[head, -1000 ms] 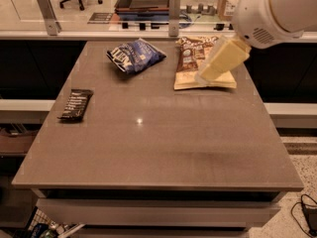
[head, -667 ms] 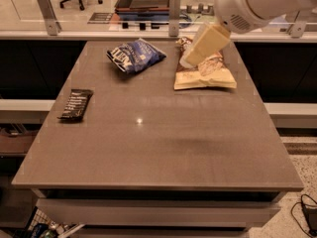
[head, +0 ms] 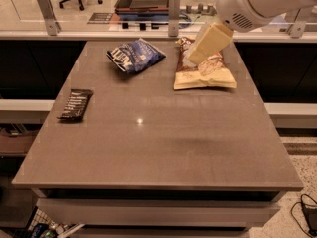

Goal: Pick blue chip bag

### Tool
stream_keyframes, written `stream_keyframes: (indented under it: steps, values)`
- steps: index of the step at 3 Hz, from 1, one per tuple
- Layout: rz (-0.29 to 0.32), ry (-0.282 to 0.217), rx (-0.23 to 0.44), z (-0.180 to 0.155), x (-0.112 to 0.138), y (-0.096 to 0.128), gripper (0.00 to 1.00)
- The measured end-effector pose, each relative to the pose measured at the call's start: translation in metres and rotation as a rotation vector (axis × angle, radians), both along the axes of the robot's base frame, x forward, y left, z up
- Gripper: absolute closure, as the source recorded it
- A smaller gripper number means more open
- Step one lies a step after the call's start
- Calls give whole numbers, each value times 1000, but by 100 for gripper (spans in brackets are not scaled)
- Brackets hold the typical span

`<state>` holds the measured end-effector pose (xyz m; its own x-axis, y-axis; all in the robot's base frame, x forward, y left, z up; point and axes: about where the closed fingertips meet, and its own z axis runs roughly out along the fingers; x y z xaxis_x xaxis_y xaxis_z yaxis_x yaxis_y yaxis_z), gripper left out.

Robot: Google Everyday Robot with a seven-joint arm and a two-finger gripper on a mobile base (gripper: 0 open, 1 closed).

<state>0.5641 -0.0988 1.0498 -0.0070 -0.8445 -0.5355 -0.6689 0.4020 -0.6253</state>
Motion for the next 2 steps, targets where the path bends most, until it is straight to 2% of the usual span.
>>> stream_keyframes:
  steps: [1, 2]
  values:
    - [-4, 2, -22, 1, 8, 4, 0]
    - [0, 21, -87, -7, 34, 18, 0]
